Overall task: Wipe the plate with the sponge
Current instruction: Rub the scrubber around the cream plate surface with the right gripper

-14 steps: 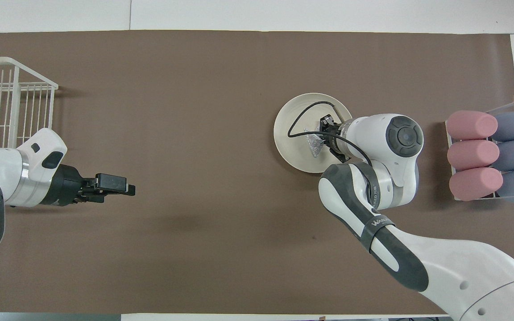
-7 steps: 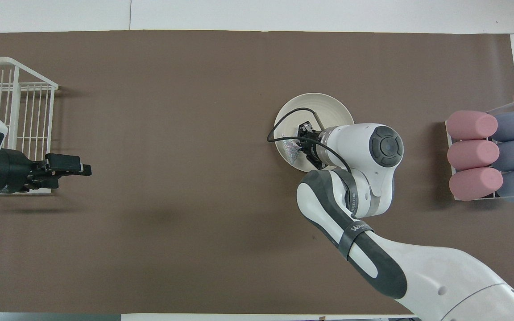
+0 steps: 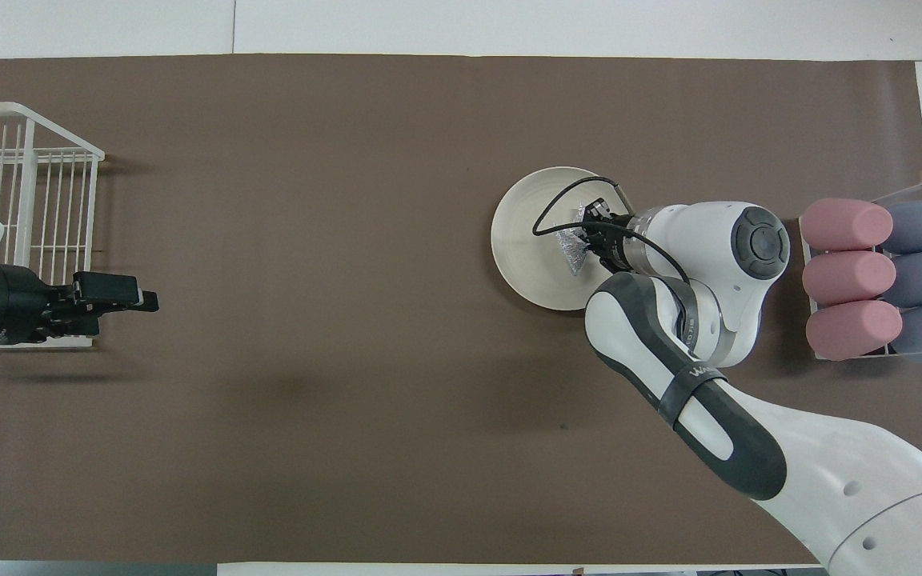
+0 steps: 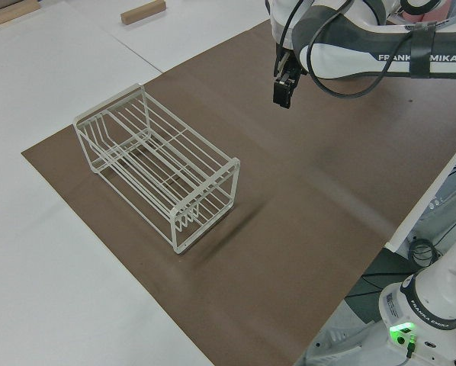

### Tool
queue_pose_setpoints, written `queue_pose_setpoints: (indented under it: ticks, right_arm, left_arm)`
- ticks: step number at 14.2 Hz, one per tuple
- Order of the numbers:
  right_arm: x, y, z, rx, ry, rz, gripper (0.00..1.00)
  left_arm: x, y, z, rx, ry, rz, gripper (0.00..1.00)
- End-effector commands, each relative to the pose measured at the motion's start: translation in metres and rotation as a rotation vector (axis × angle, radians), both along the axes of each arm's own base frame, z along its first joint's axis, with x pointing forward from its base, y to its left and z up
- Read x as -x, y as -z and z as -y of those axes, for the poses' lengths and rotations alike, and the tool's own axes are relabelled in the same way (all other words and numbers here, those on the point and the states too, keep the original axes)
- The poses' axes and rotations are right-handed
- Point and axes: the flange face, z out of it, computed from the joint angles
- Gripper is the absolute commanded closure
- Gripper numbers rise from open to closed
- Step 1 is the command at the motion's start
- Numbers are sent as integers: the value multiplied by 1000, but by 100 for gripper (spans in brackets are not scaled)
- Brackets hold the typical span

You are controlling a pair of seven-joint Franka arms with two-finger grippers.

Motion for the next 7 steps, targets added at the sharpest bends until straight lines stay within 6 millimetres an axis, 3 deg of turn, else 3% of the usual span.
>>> queue_pose_setpoints:
  ticks: [1,7]
  right_arm:
    - [16,23,-21,-4,-17,-44,100]
    - [41,25,-105,-48,88,-32,100]
  left_arm:
    - [0,-4,0,-21,1,-11,0]
    - [-1,-6,2,-22,4,-5,0]
